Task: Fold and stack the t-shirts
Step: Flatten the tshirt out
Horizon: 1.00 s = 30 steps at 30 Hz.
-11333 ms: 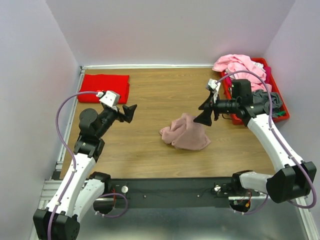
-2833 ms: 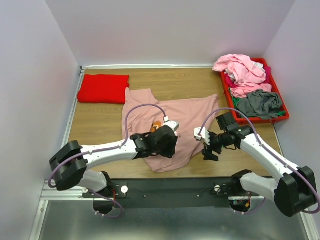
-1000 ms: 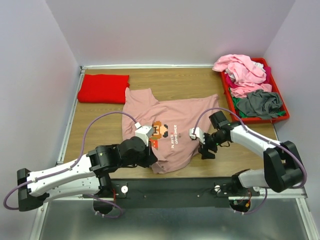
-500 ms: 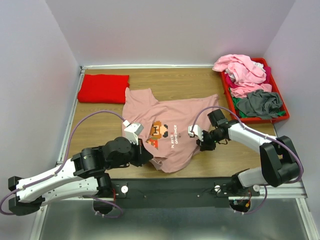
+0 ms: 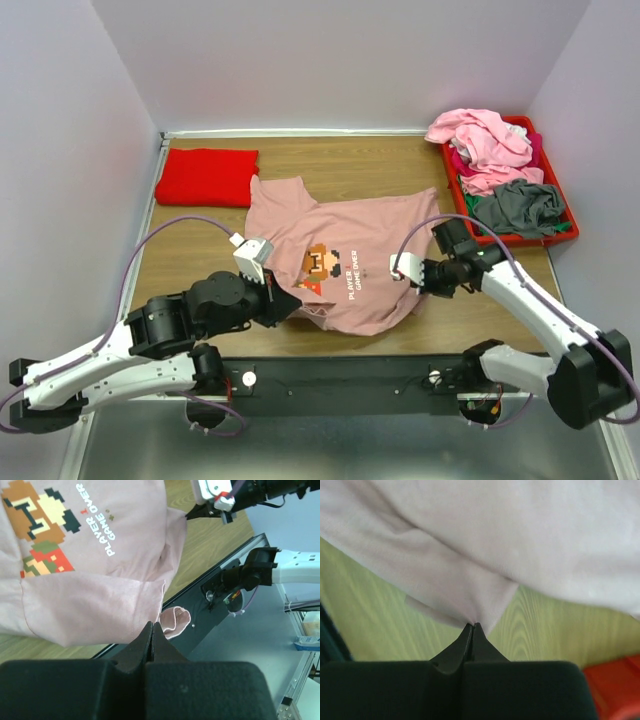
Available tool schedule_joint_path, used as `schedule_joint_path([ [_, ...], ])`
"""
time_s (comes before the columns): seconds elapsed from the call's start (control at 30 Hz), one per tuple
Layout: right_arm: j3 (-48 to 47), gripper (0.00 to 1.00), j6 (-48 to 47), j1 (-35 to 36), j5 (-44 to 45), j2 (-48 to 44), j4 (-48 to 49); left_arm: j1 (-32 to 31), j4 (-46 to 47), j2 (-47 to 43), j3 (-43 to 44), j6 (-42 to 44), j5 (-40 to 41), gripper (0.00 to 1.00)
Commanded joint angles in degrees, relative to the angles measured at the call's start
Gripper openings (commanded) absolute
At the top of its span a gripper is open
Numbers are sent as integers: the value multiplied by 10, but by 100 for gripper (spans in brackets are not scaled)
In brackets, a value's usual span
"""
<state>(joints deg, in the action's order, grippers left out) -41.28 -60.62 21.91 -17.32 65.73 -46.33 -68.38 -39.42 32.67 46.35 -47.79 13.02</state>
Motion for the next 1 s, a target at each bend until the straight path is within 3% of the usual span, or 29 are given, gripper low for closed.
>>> schedule_joint_path([
  [0.0,-60,0,-31,1,61,-57,-148,-3,22,13,33,25,3,0],
  [0.27,-133,1,-12,-19,113,-107,-236,-2,25,35,41,33,-1,0],
  [0.53,-124,3,9,-26,120,-115,-271,-3,23,24,26,17,-17,0],
  [0.8,-92,8,22,-26,14,-137,-305,-2,66,6,-68,-9,-115,0],
  [0.97,-84,21,-1,-26,-26,-118,-298,-2,60,3,-84,-13,-150,0],
])
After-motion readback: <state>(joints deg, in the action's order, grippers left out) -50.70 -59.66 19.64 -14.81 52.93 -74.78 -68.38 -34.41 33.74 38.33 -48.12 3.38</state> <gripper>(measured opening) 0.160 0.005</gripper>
